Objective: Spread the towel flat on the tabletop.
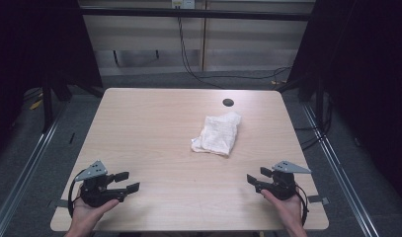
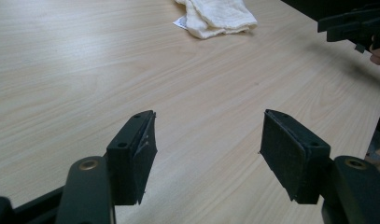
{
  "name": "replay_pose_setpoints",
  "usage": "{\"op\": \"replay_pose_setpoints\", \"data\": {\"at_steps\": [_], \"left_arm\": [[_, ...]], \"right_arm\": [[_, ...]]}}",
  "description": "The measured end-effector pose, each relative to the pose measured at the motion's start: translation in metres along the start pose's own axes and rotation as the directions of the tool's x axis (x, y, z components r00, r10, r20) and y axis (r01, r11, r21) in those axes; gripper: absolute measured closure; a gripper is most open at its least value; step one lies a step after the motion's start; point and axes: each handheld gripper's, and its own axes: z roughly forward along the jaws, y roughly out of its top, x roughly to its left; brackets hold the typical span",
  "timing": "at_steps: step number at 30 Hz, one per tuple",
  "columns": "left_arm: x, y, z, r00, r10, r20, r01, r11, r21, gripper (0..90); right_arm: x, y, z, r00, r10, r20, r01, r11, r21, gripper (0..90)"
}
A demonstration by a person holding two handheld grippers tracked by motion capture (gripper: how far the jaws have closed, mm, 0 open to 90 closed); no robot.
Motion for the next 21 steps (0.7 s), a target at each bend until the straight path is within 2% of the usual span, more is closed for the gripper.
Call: {"op": "replay_pose_setpoints", "data": {"at_steps": [4,10,15,17,19,20,21], "left_arm": [[0.0007,0.0011,0.0030,1.0000,0.006,0.004,-0.006,0.9999,0.011,35.5],[0.0015,0.0016,0.0048,1.0000,0.007,0.006,-0.007,0.9999,0.011,35.4],[0.0001,0.0009,0.0034,0.9999,0.008,0.007,-0.008,0.9999,0.008,35.3],[-0.0008,0.0007,0.0029,0.9997,0.021,0.011,-0.021,0.9997,0.009,35.3],[-0.0012,0.0010,0.0027,0.9997,0.019,0.015,-0.019,0.9997,0.011,35.3],[-0.0026,0.0013,0.0013,0.9993,0.005,0.038,-0.004,1.0000,-0.007,35.3],[-0.0026,0.0013,0.0013,0.9993,0.005,0.038,-0.004,1.0000,-0.007,35.3]], "right_arm": [[0.0014,-0.0007,0.0024,0.9998,-0.017,0.004,0.017,1.000,0.014,34.1],[0.0013,0.0009,0.0010,0.9998,-0.017,0.006,0.017,1.000,-0.004,31.9],[0.0038,0.0031,-0.0018,0.9997,-0.021,-0.013,0.021,1.000,-0.003,32.6],[0.0051,0.0049,-0.0035,0.9994,-0.030,-0.015,0.030,1.000,-0.007,32.6],[0.0073,0.0074,-0.0056,0.9994,-0.033,-0.014,0.033,0.999,-0.011,32.6],[0.0082,0.0087,-0.0065,0.9990,-0.040,-0.019,0.039,0.999,-0.013,32.1],[0.0082,0.0087,-0.0065,0.9990,-0.040,-0.019,0.039,0.999,-0.013,32.1]]}}
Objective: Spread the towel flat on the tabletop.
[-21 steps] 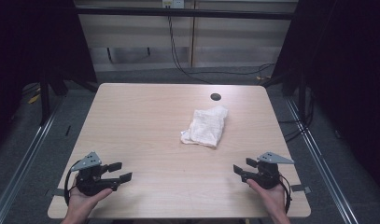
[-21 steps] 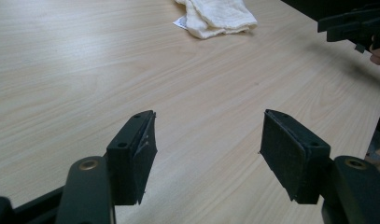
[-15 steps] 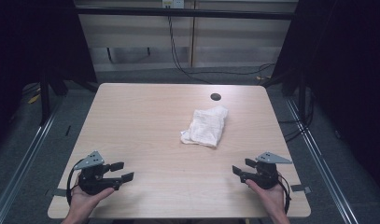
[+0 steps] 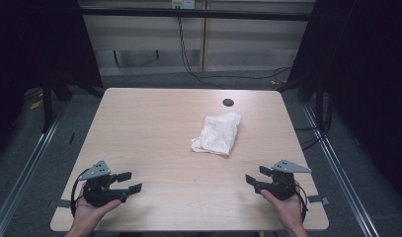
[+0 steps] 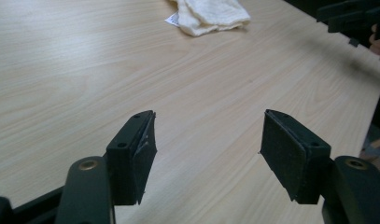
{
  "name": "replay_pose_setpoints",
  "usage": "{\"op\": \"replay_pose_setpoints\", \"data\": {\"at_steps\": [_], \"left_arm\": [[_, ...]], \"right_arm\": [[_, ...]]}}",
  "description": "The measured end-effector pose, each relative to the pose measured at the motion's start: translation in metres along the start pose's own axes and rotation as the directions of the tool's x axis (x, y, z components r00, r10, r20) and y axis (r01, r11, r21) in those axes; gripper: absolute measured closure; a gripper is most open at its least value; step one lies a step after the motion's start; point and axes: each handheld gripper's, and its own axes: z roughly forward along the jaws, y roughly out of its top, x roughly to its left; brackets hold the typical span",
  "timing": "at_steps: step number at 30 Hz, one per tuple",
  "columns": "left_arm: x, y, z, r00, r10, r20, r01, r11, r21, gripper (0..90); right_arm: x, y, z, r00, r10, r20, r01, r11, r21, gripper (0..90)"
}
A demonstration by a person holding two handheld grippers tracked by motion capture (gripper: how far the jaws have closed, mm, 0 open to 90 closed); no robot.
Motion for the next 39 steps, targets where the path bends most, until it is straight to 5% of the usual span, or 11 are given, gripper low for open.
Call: {"op": "replay_pose_setpoints", "data": {"at_steps": [26,39], "left_arm": [[0.001,0.001,0.002,0.9996,0.025,-0.014,-0.024,0.9996,0.015,35.1],[0.000,0.001,0.003,0.9995,0.028,-0.014,-0.027,0.9994,0.020,35.0]], "right_arm": [[0.006,0.049,0.022,0.9930,-0.085,-0.082,0.084,0.996,-0.017,36.2],[0.007,0.083,0.054,0.9765,-0.161,-0.143,0.167,0.985,0.032,41.9]]}}
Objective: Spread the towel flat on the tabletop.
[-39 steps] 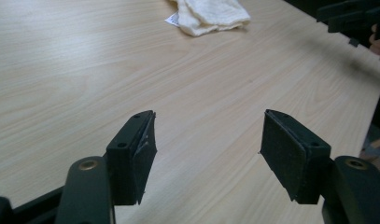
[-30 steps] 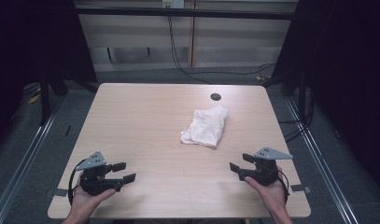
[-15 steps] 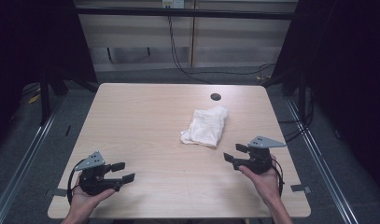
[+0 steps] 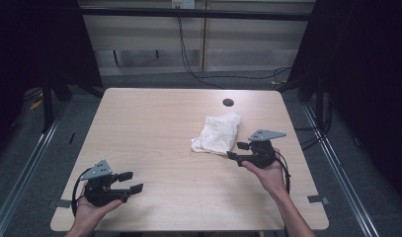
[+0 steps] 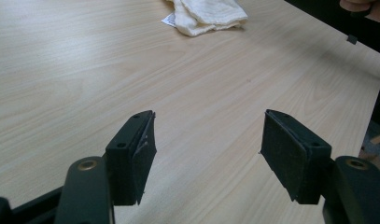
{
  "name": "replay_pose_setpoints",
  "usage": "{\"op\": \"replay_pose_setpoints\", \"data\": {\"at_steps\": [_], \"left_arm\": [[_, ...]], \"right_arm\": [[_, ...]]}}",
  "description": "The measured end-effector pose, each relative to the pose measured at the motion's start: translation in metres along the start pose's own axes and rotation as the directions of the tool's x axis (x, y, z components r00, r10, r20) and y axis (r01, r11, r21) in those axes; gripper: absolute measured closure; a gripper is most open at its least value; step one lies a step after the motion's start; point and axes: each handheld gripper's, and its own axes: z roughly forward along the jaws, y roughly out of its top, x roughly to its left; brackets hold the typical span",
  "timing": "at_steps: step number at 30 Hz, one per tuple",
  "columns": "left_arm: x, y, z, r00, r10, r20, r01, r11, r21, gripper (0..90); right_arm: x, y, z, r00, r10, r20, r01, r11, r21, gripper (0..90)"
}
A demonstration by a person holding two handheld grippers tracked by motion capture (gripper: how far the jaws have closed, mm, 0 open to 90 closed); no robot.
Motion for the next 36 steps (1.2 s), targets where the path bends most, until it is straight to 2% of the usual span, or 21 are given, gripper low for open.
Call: {"op": "replay_pose_setpoints", "data": {"at_steps": [7,10,15,18,24,28,36], "left_arm": [[0.000,0.000,0.000,1.0000,0.005,0.002,-0.005,1.0000,0.001,35.0],[0.000,0.000,0.001,1.0000,0.005,0.004,-0.005,1.0000,0.002,35.0],[0.000,0.000,0.000,1.0000,0.005,0.003,-0.005,1.0000,0.000,35.0],[0.000,0.000,0.000,1.0000,0.007,0.003,-0.007,1.0000,0.001,35.0],[0.000,0.000,-0.001,1.0000,0.004,0.006,-0.004,1.0000,0.000,35.0],[0.000,0.000,-0.002,0.9999,0.002,0.011,-0.002,1.0000,-0.006,35.0],[0.000,0.000,-0.002,0.9999,0.004,0.013,-0.004,1.0000,-0.005,35.0]], "right_arm": [[-0.004,0.008,0.015,0.9998,-0.020,-0.008,0.020,1.000,0.004,44.6],[-0.009,0.012,0.026,0.9995,-0.029,-0.014,0.029,0.999,0.023,45.9],[-0.017,0.018,0.037,0.9994,-0.023,-0.025,0.023,0.999,0.033,46.3],[-0.025,0.020,0.051,0.9996,0.000,-0.027,0.001,0.999,0.048,46.4],[-0.027,0.019,0.073,0.9992,-0.014,-0.037,0.017,0.996,0.086,45.6],[-0.031,0.014,0.085,0.9998,-0.005,-0.020,0.007,0.994,0.110,43.6],[-0.034,0.002,0.104,0.9998,-0.019,-0.008,0.020,0.983,0.181,44.3]]}}
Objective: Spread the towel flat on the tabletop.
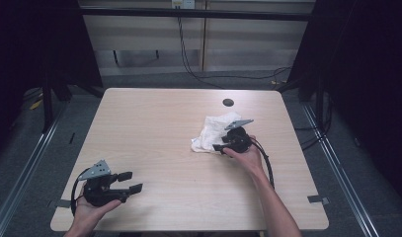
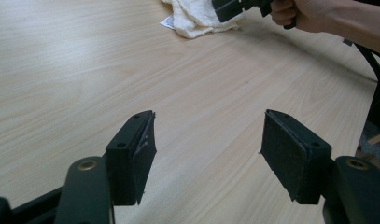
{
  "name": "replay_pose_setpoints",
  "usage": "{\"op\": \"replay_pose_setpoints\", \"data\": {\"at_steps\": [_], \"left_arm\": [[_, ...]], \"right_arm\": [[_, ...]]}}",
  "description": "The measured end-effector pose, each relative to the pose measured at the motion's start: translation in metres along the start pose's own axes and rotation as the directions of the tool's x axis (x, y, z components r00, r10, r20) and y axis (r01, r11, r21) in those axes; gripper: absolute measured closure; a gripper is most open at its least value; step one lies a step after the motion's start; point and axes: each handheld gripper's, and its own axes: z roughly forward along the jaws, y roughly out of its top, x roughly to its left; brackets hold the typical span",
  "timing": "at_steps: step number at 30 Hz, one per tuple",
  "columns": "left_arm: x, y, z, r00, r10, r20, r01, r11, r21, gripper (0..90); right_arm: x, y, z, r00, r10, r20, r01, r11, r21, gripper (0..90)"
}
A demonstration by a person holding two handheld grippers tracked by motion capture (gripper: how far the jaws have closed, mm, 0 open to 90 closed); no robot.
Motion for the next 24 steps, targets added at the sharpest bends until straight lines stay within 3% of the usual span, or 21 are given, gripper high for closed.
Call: {"op": "replay_pose_setpoints", "data": {"at_steps": [9,11,15,18,24], "left_arm": [[-0.0005,-0.0001,0.0006,1.0000,0.000,0.000,0.000,1.0000,0.004,35.0],[-0.0005,0.0001,0.0011,1.0000,0.006,0.001,-0.006,0.9999,0.008,35.0],[-0.0007,0.0001,0.0021,1.0000,0.005,0.002,-0.005,1.0000,0.007,35.0],[-0.0002,0.0005,0.0029,1.0000,0.004,0.001,-0.004,0.9999,0.010,35.0],[-0.0007,0.0006,0.0033,1.0000,0.008,0.001,-0.008,0.9999,0.014,35.0]], "right_arm": [[0.0039,-0.0032,0.0079,0.9992,-0.033,0.023,0.032,0.999,0.010,52.6],[0.0028,-0.0043,0.0071,0.9989,-0.022,0.042,0.022,1.000,0.002,63.1],[0.0033,-0.0044,0.0064,0.9984,-0.011,0.055,0.011,1.000,0.005,73.9],[0.0043,-0.0046,0.0060,0.9995,-0.005,0.030,0.005,1.000,0.009,83.3],[0.0100,-0.0075,0.0030,0.9999,-0.002,-0.013,0.002,1.000,0.014,87.0]]}}
